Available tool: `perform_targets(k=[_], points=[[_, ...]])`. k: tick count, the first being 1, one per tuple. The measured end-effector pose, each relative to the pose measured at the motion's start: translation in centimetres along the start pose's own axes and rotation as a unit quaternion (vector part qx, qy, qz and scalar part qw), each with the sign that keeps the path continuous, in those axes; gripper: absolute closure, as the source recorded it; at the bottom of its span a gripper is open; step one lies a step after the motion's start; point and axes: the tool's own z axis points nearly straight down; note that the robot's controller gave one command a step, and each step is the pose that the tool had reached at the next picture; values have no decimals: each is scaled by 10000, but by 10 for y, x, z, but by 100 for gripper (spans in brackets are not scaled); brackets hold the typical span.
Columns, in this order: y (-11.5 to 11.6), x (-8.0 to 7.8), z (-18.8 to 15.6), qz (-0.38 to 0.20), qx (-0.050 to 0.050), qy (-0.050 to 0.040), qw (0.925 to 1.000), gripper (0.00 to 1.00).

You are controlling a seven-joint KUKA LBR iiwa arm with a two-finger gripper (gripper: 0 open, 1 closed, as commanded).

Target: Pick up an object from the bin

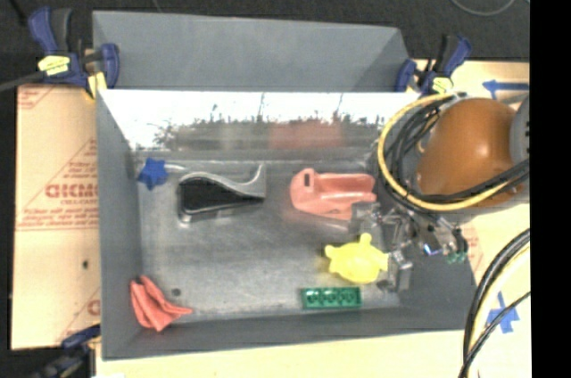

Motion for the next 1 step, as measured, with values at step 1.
perform_targets(k=[1], points=[[-7,0,60,8,3,-19,10000,0]])
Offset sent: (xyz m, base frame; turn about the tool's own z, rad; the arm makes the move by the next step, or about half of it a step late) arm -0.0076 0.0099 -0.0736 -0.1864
